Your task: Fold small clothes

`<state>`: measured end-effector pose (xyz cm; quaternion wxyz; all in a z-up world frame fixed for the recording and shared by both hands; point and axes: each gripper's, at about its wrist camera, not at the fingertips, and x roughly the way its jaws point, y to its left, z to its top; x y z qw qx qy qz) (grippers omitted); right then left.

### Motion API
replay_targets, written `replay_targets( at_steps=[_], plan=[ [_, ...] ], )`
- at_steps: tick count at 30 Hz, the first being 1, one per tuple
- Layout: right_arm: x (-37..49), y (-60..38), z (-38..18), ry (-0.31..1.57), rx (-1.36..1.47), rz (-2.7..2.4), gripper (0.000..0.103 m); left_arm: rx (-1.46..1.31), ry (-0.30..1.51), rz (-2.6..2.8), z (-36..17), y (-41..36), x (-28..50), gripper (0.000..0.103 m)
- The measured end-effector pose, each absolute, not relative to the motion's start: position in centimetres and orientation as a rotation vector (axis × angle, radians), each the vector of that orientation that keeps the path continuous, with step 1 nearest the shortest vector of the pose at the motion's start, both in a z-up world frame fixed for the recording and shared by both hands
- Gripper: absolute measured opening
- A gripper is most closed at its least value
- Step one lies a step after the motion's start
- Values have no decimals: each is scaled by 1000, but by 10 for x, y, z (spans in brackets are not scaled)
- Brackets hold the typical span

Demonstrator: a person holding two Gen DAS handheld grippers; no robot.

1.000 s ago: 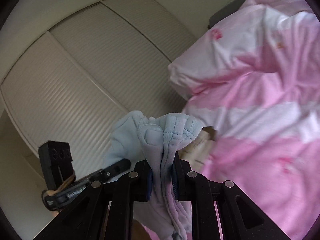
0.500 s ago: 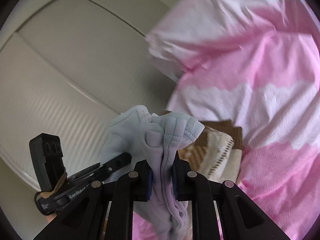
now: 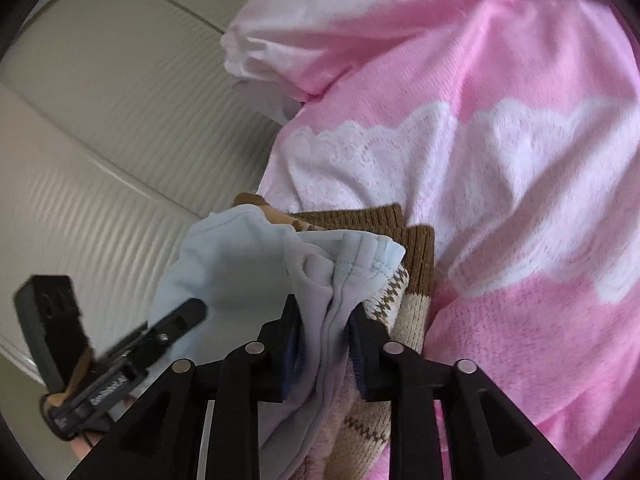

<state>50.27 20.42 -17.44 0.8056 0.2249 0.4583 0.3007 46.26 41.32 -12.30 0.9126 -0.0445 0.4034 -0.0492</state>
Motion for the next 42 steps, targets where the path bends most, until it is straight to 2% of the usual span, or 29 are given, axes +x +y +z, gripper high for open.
replay_targets(
  at_steps=[2, 6, 11, 22, 26, 32, 33, 35, 39, 41, 42],
  plan=[
    [497, 202, -160, 939, 406, 605, 38, -98, 801, -97, -111, 417, 453, 42],
    [482, 194, -134, 845, 302, 577, 40, -123, 740, -103, -87, 416, 426, 42],
    [450, 197, -106, 751, 181, 635, 40, -129, 701, -149, -86, 390, 391, 44],
    [397, 233, -135, 797, -52, 775, 40, -201, 795, -96, -134, 402, 388, 44],
    [395, 235, -149, 845, -72, 757, 40, -205, 793, -99, -131, 399, 382, 44],
    [376, 215, -120, 770, -24, 718, 42, -142, 763, -39, -100, 386, 350, 45],
    [371, 211, -113, 753, -30, 706, 42, -128, 748, -22, -93, 383, 342, 46],
    [356, 198, -98, 722, -27, 684, 42, -109, 724, 11, -76, 376, 320, 55],
    [316, 168, -66, 680, -24, 617, 42, -76, 688, 68, -48, 348, 271, 58],
    [289, 148, -50, 663, -31, 591, 44, -54, 659, 99, -36, 325, 240, 69],
    [277, 139, -43, 655, -40, 575, 49, -47, 648, 112, -32, 315, 229, 72]
  ],
)
